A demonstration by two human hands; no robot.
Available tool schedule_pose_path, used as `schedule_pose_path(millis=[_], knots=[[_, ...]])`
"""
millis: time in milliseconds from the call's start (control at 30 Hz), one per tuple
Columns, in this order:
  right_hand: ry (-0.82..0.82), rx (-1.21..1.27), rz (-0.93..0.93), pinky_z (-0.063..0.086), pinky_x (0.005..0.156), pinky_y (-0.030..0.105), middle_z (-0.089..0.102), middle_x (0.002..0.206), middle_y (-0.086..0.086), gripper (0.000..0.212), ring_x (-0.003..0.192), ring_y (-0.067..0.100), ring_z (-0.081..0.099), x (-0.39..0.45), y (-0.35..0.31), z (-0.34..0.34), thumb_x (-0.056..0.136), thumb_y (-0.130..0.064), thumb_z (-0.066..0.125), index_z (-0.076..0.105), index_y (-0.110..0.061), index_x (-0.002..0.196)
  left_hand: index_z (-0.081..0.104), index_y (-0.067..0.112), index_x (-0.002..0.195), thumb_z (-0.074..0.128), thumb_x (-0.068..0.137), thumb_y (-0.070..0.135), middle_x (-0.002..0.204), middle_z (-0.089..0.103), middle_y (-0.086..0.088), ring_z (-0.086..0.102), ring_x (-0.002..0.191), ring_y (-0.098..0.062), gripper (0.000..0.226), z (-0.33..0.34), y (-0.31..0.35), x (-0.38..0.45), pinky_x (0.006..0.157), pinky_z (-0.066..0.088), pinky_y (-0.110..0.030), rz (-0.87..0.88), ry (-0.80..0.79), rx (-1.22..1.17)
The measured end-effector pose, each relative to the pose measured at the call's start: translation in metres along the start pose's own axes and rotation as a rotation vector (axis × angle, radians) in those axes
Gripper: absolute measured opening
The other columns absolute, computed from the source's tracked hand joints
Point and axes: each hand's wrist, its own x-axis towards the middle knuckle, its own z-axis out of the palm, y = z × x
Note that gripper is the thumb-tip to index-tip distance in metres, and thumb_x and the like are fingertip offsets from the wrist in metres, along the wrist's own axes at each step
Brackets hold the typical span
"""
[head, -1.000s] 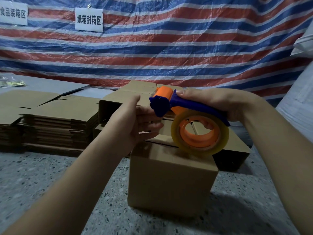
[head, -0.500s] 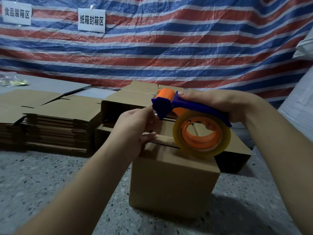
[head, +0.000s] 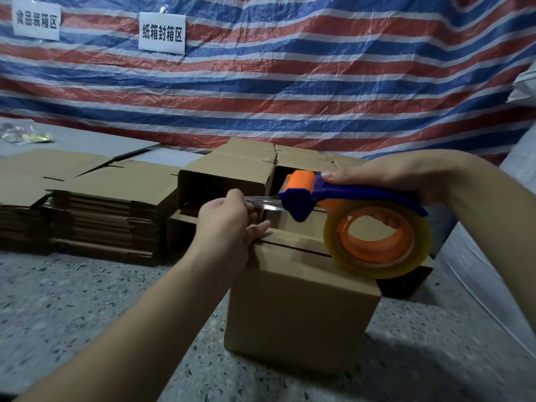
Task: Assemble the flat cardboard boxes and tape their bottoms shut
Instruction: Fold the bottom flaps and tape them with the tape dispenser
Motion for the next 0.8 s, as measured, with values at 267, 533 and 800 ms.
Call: schedule_pose_path(millis=[267,533,800], knots=[[0.007,-0.170,0.070,0.055,0.050,0.025,0.077,0.076,0.006,0.093,0.057,0.015,0.070,0.006,-0.029,0.010,0.037,-0.078,0.068,0.067,-0.014,0.106,0.062,0.009,0.074,0.068,0.090,0.032,0.052,0.058,0.007,0.052,0.048,-0.007,0.028,-0.047,0.007,0.005,0.045,0.047,-0.018,0.185,-0.130,0.370],[-0.009,-0.278,0.125,0.051,0.044,0.022,0.073,0.065,0.003,0.059,0.049,0.012,0.068,0.014,-0.050,0.019,0.079,-0.070,0.063,0.064,-0.015,0.102,0.059,0.009,0.074,0.063,0.095,0.022,0.058,0.051,0.000,0.044,0.043,-0.007,0.024,-0.060,-0.002,0.009,0.038,0.040,-0.017,0.087,-0.098,0.413],[-0.050,-0.361,0.137,0.050,0.041,0.021,0.073,0.061,0.002,0.055,0.047,0.012,0.068,0.021,-0.060,0.023,0.080,-0.069,0.062,0.065,-0.017,0.099,0.061,0.003,0.087,0.062,0.095,0.019,0.049,0.049,0.004,0.044,0.039,-0.006,0.018,-0.071,-0.016,0.008,0.038,0.043,-0.018,0.002,-0.124,0.301]])
